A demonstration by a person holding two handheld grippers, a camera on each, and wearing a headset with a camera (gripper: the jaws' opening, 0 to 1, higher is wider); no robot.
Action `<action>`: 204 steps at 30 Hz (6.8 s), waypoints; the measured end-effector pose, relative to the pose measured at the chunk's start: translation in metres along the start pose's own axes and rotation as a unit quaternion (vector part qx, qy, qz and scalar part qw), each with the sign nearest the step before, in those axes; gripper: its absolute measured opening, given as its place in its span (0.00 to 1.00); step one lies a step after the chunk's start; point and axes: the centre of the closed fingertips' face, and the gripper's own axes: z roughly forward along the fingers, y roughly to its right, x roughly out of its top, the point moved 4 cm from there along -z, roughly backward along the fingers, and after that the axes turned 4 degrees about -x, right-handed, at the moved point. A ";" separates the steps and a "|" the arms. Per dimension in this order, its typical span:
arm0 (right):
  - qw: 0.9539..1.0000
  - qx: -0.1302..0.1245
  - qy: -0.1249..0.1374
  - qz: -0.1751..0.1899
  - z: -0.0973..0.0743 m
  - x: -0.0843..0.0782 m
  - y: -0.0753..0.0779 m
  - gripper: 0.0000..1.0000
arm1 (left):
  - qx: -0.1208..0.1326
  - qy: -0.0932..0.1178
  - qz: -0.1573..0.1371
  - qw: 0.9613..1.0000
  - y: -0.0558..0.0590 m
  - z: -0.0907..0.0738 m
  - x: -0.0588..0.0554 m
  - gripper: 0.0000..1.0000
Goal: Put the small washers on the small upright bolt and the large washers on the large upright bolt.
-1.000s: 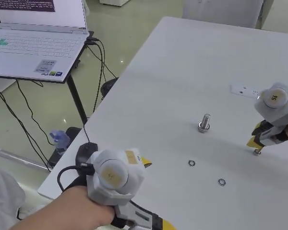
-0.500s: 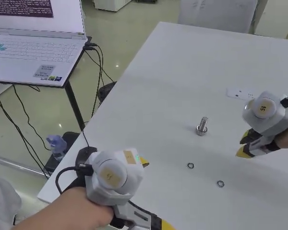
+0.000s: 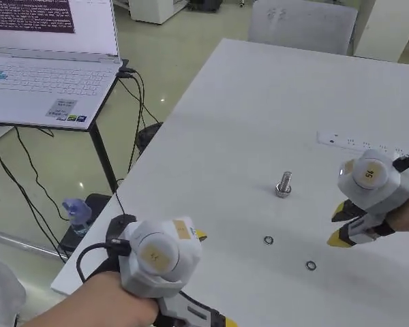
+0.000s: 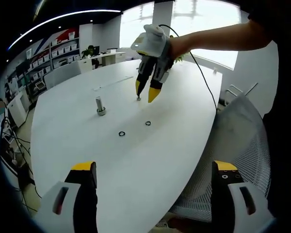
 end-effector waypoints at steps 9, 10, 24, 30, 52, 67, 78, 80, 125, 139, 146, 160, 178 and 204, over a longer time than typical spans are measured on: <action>1.000 0.016 0.003 0.006 0.011 -0.007 -0.013 0.32 | 0.000 -0.008 0.015 1.000 -0.005 0.001 -0.002 0.99; 1.000 0.019 0.003 0.007 0.013 -0.008 -0.014 0.32 | 0.000 -0.007 0.017 1.000 -0.006 0.001 -0.002 0.99; 1.000 0.020 0.000 -0.013 0.054 -0.013 -0.023 0.31 | -0.005 -0.023 0.029 0.999 -0.009 0.003 -0.003 0.98; 0.999 0.025 -0.005 -0.021 0.064 -0.015 -0.028 0.30 | -0.005 -0.025 0.029 0.999 -0.012 0.001 -0.003 0.96; 0.999 0.019 -0.017 -0.031 0.071 -0.017 -0.030 0.22 | -0.013 -0.029 0.031 0.999 -0.013 0.003 -0.006 0.90; 0.998 0.019 -0.053 -0.034 0.073 -0.013 -0.030 0.13 | -0.017 -0.032 0.030 0.999 -0.010 0.004 -0.007 0.86; 0.998 0.016 -0.055 0.001 0.070 -0.017 -0.029 0.12 | -0.015 -0.035 0.033 0.999 -0.005 0.002 -0.006 0.84; 0.998 0.014 -0.055 0.003 0.068 -0.019 -0.027 0.12 | -0.013 -0.033 0.031 0.999 -0.005 0.002 -0.006 0.84; 0.993 -0.044 -0.073 0.084 -0.012 -0.083 0.044 0.12 | -0.005 -0.046 0.034 0.998 -0.006 0.006 -0.004 0.84; 0.991 -0.060 -0.071 0.091 -0.017 -0.078 0.071 0.12 | -0.002 -0.044 0.031 0.999 -0.008 0.005 -0.006 0.84; 0.991 -0.069 -0.062 0.094 -0.018 -0.068 0.085 0.12 | 0.001 -0.043 0.028 0.999 -0.009 0.006 -0.008 0.85; 0.991 -0.070 -0.053 0.103 -0.008 -0.064 0.098 0.12 | 0.005 -0.024 0.017 1.000 -0.015 0.007 -0.002 0.90; 0.991 -0.059 -0.065 0.105 0.004 -0.066 0.099 0.12 | 0.000 -0.027 0.012 1.000 -0.019 0.012 -0.004 0.88; 0.991 -0.041 -0.081 0.100 0.038 -0.075 0.095 0.12 | -0.012 -0.041 0.003 0.999 -0.019 0.017 -0.012 0.85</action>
